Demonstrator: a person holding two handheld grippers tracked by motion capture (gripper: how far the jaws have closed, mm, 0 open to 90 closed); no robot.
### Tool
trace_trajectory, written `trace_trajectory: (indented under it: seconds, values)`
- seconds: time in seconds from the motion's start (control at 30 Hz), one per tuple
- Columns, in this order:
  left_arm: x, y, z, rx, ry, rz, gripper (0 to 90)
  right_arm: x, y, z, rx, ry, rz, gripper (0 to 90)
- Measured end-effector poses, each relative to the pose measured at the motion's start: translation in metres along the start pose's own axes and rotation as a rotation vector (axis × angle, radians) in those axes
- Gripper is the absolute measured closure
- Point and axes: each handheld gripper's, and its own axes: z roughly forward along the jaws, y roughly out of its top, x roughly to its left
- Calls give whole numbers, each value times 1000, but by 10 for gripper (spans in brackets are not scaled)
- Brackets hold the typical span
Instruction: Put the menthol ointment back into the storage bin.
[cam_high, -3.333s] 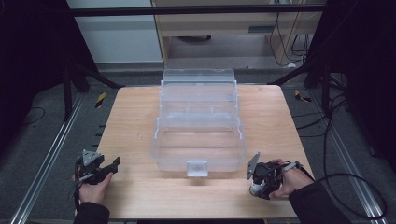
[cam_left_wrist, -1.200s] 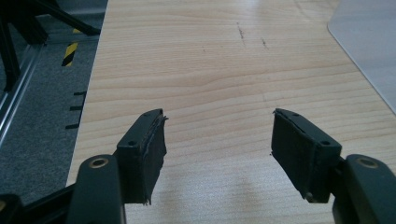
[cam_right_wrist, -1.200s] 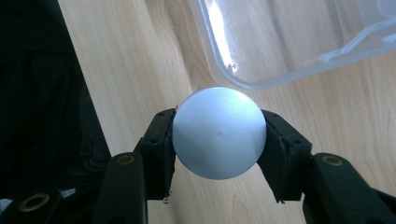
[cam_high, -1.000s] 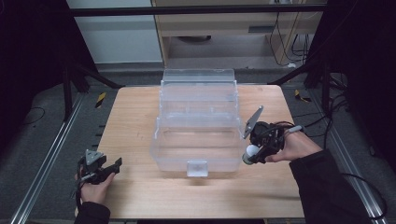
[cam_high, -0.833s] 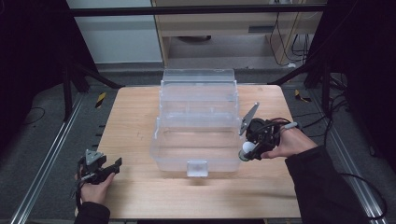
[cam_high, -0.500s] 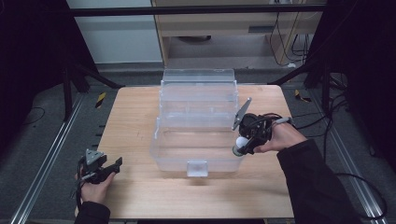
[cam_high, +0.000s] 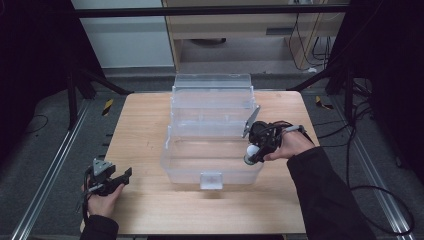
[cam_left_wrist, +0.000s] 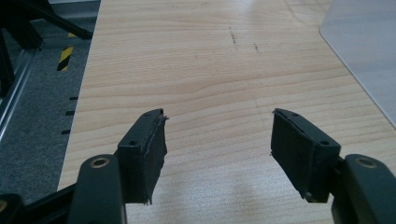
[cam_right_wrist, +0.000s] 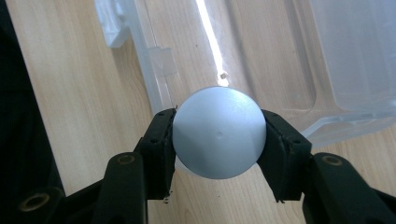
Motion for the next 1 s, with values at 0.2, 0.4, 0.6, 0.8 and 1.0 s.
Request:
trace_trajectory:
  seconds: [0.2, 0.4, 0.6, 0.8, 1.0]
  values:
    - [0, 0, 0, 1, 4, 6, 358, -6, -4, 15, 12, 7, 2, 501]
    - [-1, 0, 0, 2, 5, 6, 359, -10, -10, 27, 15, 14, 15, 501]
    - [-1, 0, 0, 3, 3, 8, 359, -10, -14, 37, 20, 19, 10, 501]
    - [-1, 0, 0, 1, 4, 9, 359, -12, -17, 48, 39, 28, 9, 501]
    - [-2, 0, 0, 1, 5, 10, 359, -11, -17, 54, 51, 33, 4, 500]
